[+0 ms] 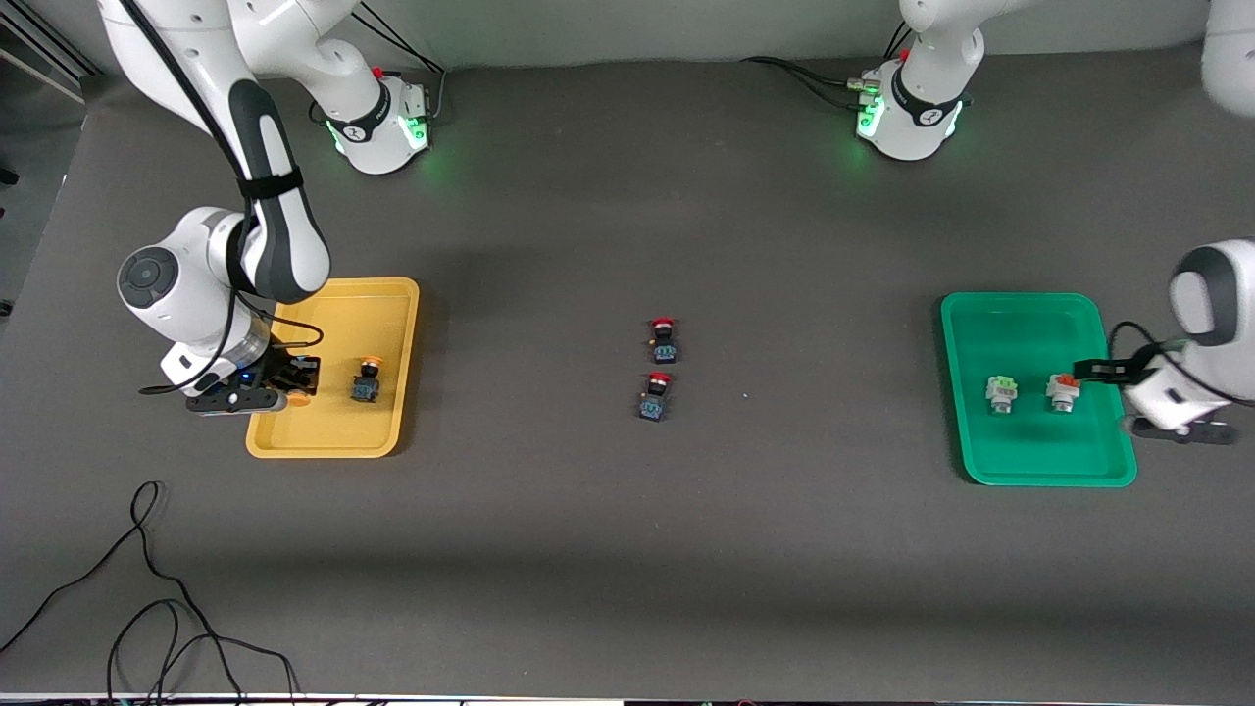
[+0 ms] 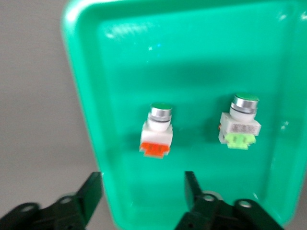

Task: Place green and yellow buttons in trays
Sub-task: 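Place the orange-based button in the green tray while the right gripper carries yellow button, then return the left gripper to rest while the right gripper lowers yellow button into tray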

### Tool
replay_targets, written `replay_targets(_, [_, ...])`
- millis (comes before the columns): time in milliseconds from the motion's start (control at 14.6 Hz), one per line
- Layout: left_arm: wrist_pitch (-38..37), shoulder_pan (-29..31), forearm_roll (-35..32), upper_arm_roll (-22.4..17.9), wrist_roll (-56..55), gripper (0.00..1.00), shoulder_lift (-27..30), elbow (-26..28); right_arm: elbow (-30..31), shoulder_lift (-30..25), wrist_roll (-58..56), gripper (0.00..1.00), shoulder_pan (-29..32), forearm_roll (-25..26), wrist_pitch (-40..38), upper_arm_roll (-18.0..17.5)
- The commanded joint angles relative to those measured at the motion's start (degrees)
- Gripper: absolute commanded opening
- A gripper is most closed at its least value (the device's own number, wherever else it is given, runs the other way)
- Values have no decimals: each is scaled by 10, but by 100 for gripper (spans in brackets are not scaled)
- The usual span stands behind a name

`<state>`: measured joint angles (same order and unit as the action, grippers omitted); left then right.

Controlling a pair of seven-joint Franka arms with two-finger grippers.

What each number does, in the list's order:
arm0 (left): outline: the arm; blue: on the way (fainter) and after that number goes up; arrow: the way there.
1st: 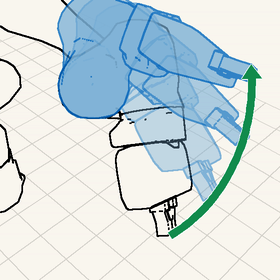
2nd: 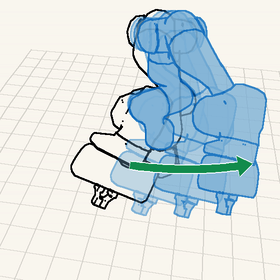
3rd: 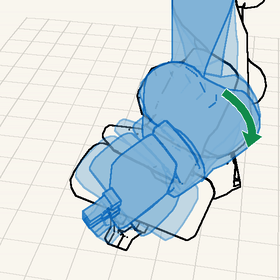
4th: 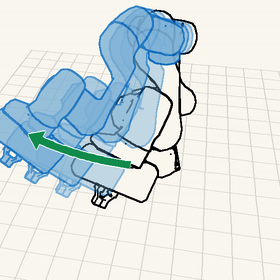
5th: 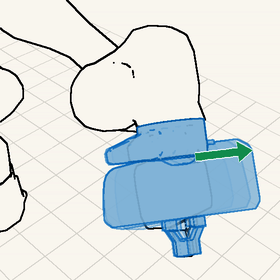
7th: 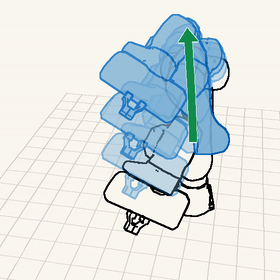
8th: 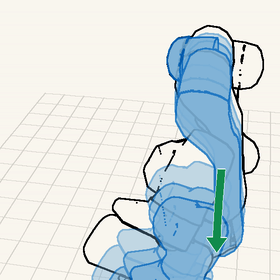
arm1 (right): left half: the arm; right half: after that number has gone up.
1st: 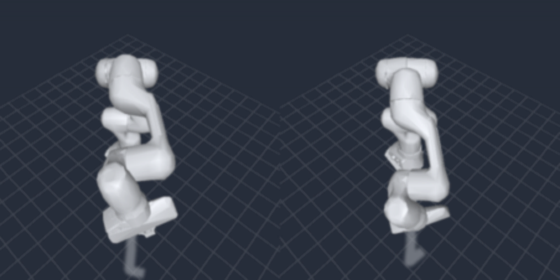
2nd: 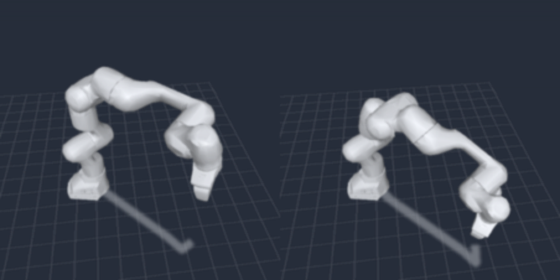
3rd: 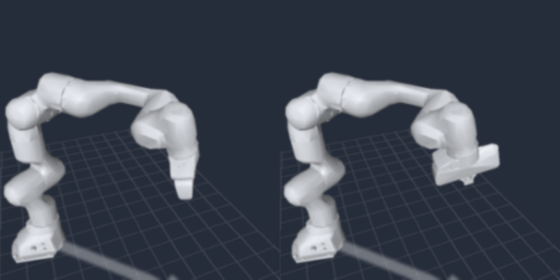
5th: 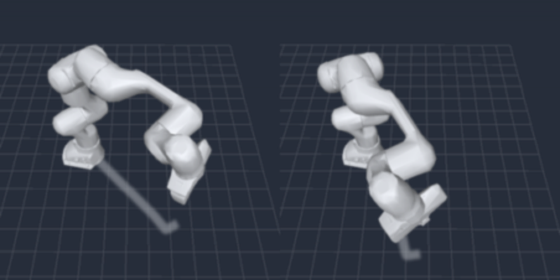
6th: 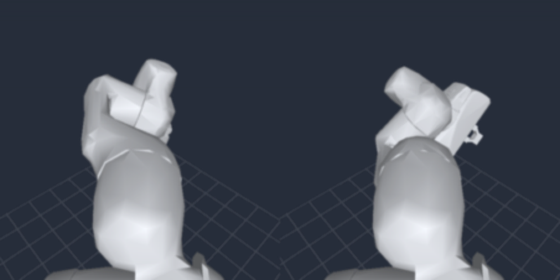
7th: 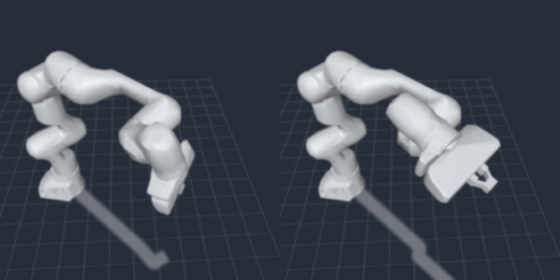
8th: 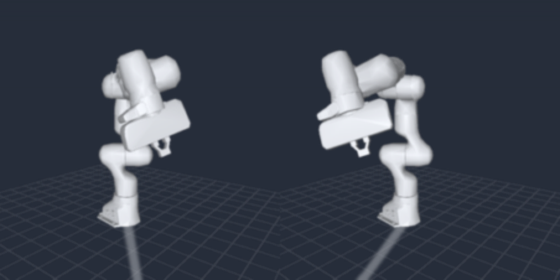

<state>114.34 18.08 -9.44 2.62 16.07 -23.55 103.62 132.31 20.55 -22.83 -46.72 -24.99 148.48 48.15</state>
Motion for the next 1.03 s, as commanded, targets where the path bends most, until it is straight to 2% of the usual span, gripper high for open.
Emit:
replay_targets(0, [-102,-2,4,4,10,100,9,-81,-7,55,-113,0,-3,-121,22,-1])
replay_targets(137, [-153,-3,5,5,10,100,22,-119,-9,87,-180,0,-5,-197,36,-3])
replay_targets(275, [-193,-3,15,10,10,100,45,-144,-10,106,-212,0,-6,-235,37,-4])
replay_targets(481, [-240,-5,39,12,9,100,103,-148,-13,108,-214,0,-8,-239,36,-4])
replay_targets(756, [-290,-25,64,42,-31,100,167,-148,-13,106,-214,0,-10,-239,34,-4])
replay_targets(962, [-308,-79,72,48,-90,100,194,-144,-13,104,-213,0,-10,-239,32,-4])
